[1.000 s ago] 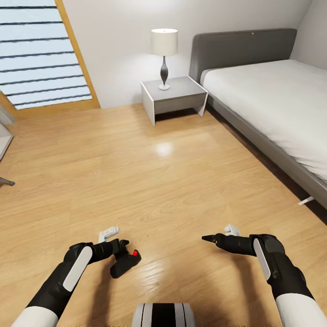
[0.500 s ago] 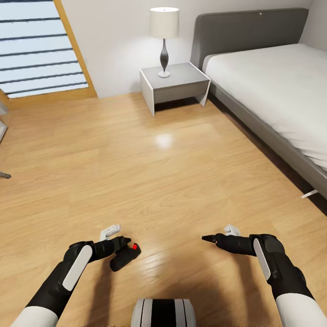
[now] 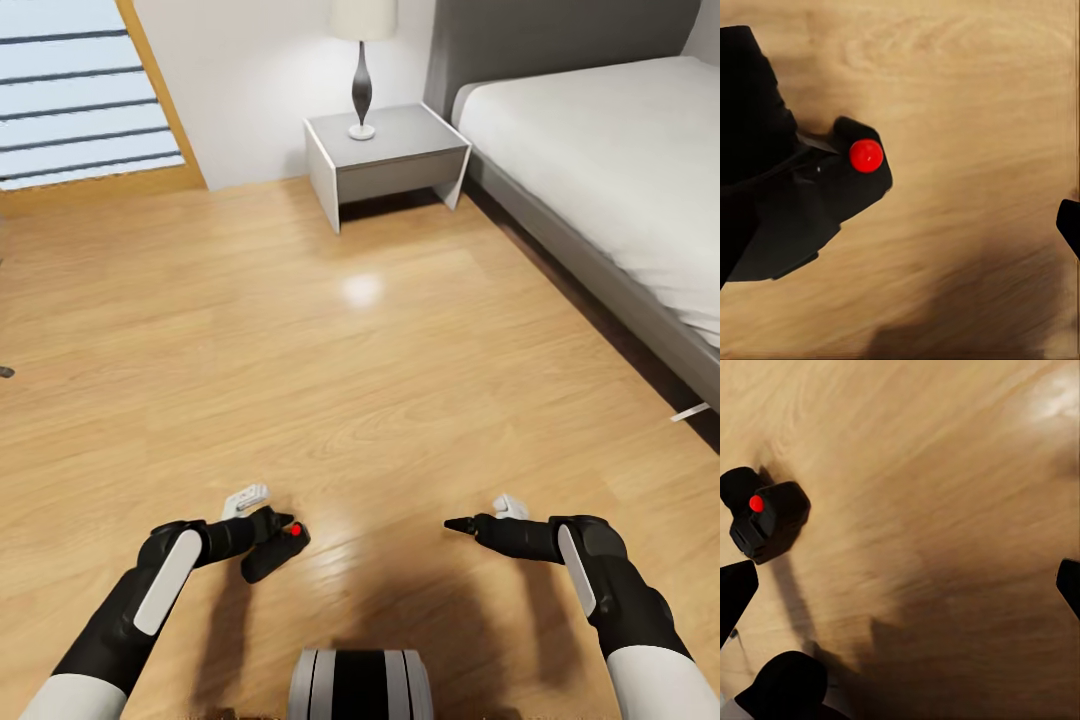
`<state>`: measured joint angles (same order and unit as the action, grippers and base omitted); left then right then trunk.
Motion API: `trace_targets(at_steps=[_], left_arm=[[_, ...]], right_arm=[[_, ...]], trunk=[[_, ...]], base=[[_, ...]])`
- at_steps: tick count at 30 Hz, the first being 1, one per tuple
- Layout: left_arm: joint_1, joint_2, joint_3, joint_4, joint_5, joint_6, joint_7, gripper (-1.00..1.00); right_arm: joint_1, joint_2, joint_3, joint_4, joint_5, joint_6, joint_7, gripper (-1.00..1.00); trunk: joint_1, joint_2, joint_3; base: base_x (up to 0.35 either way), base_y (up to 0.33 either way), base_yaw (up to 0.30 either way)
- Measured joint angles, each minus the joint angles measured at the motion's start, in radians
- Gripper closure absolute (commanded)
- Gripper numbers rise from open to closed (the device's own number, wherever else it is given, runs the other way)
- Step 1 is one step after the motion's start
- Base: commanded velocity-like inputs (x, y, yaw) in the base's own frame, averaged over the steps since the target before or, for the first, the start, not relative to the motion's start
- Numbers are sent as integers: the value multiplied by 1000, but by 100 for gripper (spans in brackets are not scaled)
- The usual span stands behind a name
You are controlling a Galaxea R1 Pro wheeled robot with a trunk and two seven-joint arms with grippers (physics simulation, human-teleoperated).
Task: Attach the digital camera to the camera tripod in the bedroom.
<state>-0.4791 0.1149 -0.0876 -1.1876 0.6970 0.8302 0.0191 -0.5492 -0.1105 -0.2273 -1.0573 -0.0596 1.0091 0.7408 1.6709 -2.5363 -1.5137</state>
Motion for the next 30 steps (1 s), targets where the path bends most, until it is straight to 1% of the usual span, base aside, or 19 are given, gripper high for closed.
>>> trace_targets(at_steps=[10, 13, 14, 16, 17, 18, 20, 21, 25, 27, 30], left_arm=[[2, -12, -6, -73, 1, 18, -1, -100], [3, -13, -15, -123, 2, 24, -1, -100], [3, -14, -25, -152, 3, 29, -1, -100], [1, -14, -39, -178, 2, 34, -1, -100], [-1, -14, -85, -238, 7, 54, 0, -100], [-2, -14, -117, -287, 4, 80, 2, -100], [-2, -13, -136, -309, -1, 107, 3, -100], [-2, -13, -149, -322, -4, 132, 5, -100], [-2, -9, -171, -341, -15, 176, 14, -100], [-2, -7, -174, -343, -17, 179, 15, -100], [-2, -6, -178, -345, -17, 183, 16, -100]], right_arm=[[0, 0, 0, 1, 1, 0, 0, -100], [0, 0, 0, 0, 1, 0, 0, -100], [0, 0, -1, 0, 1, 0, 0, -100], [1, 0, -1, 0, 1, 0, 0, -100], [1, 0, -1, 0, 1, 0, 0, -100], [1, 0, 0, 0, 3, 0, 0, -100], [1, 1, 0, 0, 5, 0, 0, -100], [1, 1, 0, 1, 6, 0, 0, -100], [0, 1, 0, 1, 9, -1, -1, -100], [0, 1, 0, 1, 9, -1, -1, -100], [0, 2, 0, 1, 8, -1, 0, -100]], trunk=[[5, -2, -39], [6, -3, -50], [6, -3, -54], [7, -4, -62], [8, -4, -66], [8, -4, -70], [9, -5, -77], [9, -5, -81], [11, -6, -97], [12, -6, -104], [12, -6, -105]], base=[[0, 0, 0], [0, 0, 0], [0, 0, 0], [0, 0, 0], [0, 0, 0], [0, 0, 0], [0, 0, 0], [0, 0, 0], [0, 0, 0], [0, 0, 0], [0, 0, 0]])
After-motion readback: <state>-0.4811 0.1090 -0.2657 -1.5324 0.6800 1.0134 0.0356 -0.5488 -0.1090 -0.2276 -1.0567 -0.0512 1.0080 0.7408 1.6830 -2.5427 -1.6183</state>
